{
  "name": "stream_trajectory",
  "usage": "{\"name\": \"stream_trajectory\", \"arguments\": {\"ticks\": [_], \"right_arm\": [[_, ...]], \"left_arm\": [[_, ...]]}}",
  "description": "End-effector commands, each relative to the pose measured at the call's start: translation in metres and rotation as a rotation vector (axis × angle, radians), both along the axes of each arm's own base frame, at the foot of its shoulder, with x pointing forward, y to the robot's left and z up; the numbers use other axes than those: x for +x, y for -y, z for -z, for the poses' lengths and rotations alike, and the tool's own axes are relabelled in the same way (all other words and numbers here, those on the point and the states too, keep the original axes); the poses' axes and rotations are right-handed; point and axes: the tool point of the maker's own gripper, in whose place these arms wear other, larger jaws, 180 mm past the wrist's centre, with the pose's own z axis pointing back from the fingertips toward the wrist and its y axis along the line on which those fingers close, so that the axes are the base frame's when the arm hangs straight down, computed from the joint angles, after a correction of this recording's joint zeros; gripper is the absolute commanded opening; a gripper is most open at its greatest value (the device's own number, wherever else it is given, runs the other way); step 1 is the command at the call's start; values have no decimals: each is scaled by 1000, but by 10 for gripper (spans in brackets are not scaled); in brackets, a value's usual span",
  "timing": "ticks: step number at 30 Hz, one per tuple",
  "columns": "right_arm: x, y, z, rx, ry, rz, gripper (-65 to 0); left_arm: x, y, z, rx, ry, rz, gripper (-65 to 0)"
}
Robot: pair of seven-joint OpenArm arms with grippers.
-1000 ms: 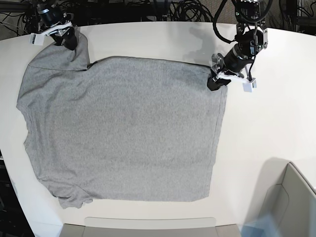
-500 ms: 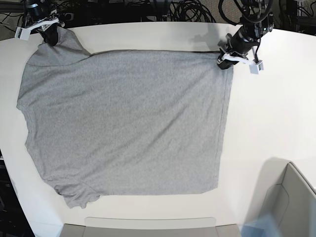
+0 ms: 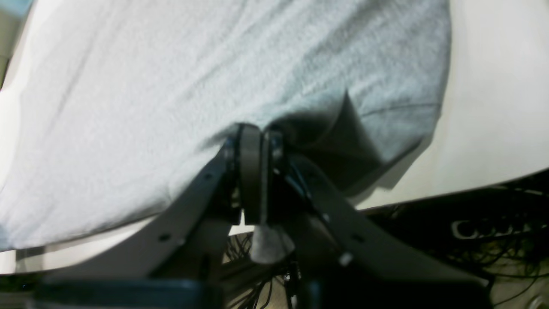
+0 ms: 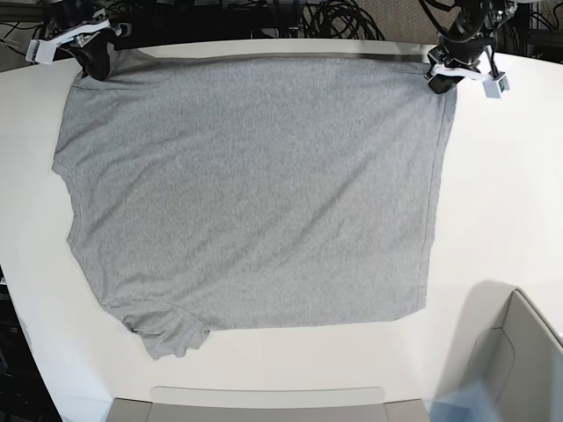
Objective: Fold the T-shirt properly
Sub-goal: 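Pinch the shirt's side edge with both grippers and lift it, then pull the lifted edge toward the robot with both grippers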
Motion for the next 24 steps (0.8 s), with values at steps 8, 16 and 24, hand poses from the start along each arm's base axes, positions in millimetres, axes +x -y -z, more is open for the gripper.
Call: {"name": "stream_trajectory", "arguments": {"ticks": [8, 16, 24], "right_arm": [[51, 14, -30, -92, 21, -91, -635], [94, 37, -41, -239, -33, -114, -635], [127, 38, -41, -415, -90, -183, -635]], "left_arm": [[39, 8, -21, -23, 82, 35, -650], [73, 3, -31, -50, 103, -37, -650], [101, 4, -38, -77, 135, -38, -650]]}}
